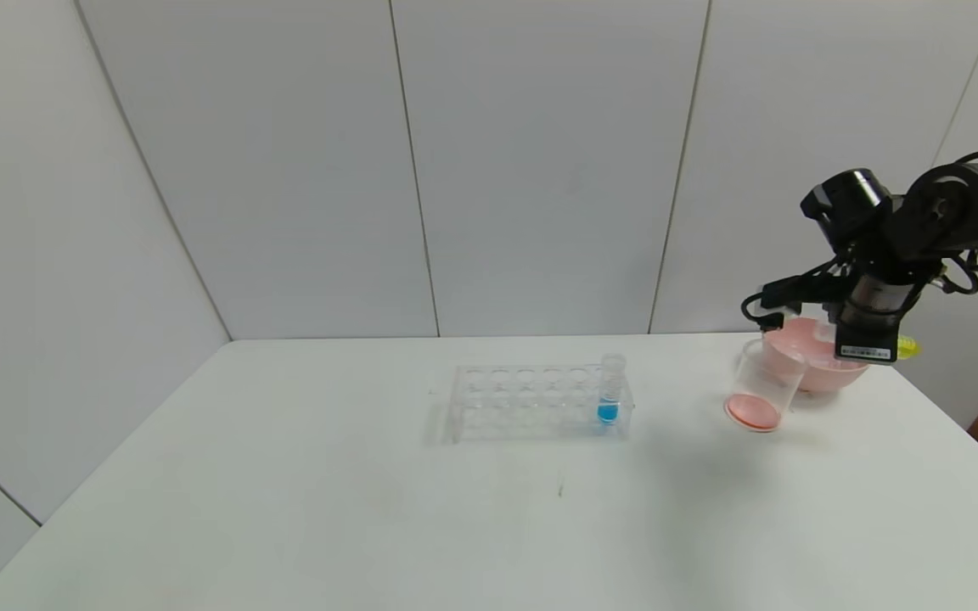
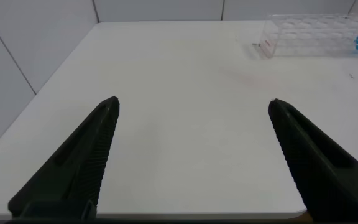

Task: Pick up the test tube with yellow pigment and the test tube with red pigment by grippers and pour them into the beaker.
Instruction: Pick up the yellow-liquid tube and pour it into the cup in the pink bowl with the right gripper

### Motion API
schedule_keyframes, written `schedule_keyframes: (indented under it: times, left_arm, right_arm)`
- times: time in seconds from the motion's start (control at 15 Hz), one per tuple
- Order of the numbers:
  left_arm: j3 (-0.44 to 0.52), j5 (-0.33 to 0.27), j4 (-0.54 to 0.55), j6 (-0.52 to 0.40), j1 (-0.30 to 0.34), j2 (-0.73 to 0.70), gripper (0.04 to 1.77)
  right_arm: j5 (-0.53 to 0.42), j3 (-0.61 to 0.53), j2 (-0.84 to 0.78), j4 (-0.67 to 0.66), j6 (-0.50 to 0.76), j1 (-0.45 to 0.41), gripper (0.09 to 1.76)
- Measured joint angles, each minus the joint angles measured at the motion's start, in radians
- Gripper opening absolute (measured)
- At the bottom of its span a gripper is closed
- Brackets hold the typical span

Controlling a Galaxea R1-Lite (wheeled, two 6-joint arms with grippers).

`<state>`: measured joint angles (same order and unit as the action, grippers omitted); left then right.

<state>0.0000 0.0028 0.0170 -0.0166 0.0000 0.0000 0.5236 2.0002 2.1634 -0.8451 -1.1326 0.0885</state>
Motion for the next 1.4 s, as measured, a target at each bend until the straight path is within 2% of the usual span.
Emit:
schedule_keyframes:
  times: [0.4,0.73,1.4]
  left_arm:
    - [0.000,0.000,0.000,0.000,0.000,0.000,1.72]
    - [0.000,0.000,0.000,0.000,0.000,0.000,1.72]
    - [0.000,0.000,0.000,0.000,0.000,0.000,1.72]
  right_arm:
    - [0.107,0.000,0.010,0.063,-0.034,0.027,0.50]
    - [0.130,0.000,0.029,0.063,-0.048,0.040,0.50]
    - [0.299,0.000,0.035,0.074,-0.135,0.079,0.50]
